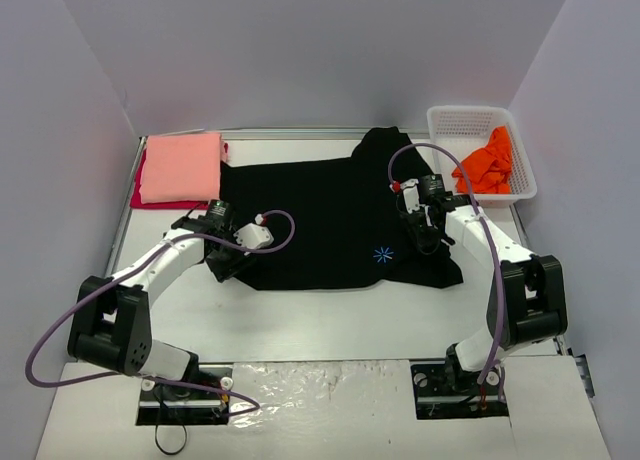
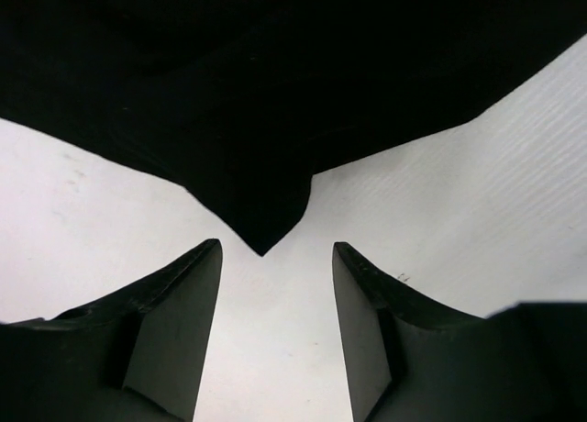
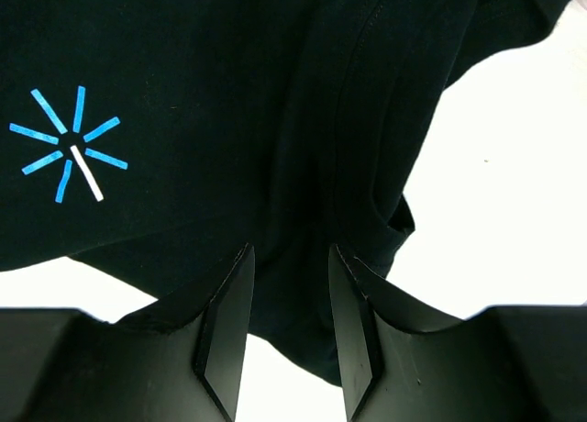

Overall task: Fold and stack the t-shirts
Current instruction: Flatten out the tshirt

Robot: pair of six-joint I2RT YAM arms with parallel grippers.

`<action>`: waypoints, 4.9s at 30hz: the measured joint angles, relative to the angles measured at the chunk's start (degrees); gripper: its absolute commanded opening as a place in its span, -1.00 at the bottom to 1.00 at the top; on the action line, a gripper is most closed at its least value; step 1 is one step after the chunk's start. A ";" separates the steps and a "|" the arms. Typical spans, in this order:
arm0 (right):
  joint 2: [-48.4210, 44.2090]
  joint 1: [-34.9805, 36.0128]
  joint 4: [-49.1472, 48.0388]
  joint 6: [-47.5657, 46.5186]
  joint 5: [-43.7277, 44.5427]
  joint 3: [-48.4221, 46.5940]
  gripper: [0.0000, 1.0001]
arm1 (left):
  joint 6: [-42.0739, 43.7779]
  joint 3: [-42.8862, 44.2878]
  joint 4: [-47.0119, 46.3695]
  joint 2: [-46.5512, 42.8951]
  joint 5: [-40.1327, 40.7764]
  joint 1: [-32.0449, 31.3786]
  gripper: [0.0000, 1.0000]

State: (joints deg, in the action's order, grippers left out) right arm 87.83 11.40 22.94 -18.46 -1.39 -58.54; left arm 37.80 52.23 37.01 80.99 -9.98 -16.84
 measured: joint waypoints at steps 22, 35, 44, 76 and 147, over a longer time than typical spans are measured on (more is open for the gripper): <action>0.52 0.00 -0.20 -0.02 1.42 0.76 -0.31 | -2.19 2.29 -5.46 7.54 -1.75 0.00 0.08; 1.22 0.33 -0.48 -0.02 2.21 0.85 -0.31 | -2.62 4.35 -6.43 11.17 -2.93 -0.15 -0.10; 1.27 0.35 -0.50 -0.02 2.64 0.92 -0.31 | -2.71 4.28 -6.80 11.39 -2.93 -0.48 -0.43; 1.31 0.70 -0.87 0.00 2.71 1.36 -0.31 | -3.04 3.48 -1.18 -3.17 0.31 -0.87 -0.95; -2.80 -1.77 16.55 -15.37 -0.20 -1.31 -1.00 | -12.39 5.62 3.93 -20.24 7.19 -1.03 -0.95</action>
State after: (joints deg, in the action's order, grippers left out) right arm 85.03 9.63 39.48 -33.82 -1.58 -59.86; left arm 25.41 57.84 40.95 60.75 -2.79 -17.87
